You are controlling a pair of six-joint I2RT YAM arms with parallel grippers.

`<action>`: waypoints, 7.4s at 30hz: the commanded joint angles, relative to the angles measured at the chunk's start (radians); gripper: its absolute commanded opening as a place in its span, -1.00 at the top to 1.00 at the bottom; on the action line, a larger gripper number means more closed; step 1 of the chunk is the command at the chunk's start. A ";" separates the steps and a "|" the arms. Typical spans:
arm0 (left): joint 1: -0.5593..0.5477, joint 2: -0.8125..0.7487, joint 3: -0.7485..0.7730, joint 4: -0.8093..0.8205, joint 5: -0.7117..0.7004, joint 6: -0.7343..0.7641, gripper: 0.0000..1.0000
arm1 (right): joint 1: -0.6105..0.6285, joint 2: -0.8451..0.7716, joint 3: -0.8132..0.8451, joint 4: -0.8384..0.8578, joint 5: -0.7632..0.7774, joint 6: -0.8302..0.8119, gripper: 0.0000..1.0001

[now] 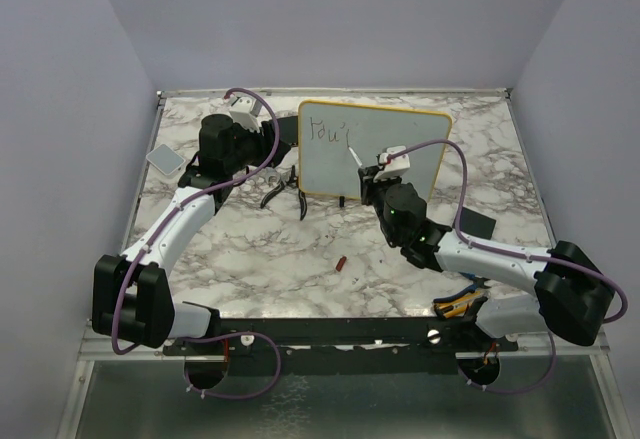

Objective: Write a sentence on the whiteboard

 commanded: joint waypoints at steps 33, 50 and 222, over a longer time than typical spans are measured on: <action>0.008 -0.023 -0.009 0.013 -0.013 0.010 0.05 | 0.001 -0.099 0.006 0.085 0.018 -0.142 1.00; 0.008 -0.020 -0.009 0.012 -0.010 0.010 0.05 | 0.001 -0.096 -0.027 0.027 -0.004 -0.081 0.99; 0.008 -0.043 -0.024 0.013 -0.018 0.016 0.05 | -0.050 -0.170 -0.104 0.010 0.075 -0.123 0.99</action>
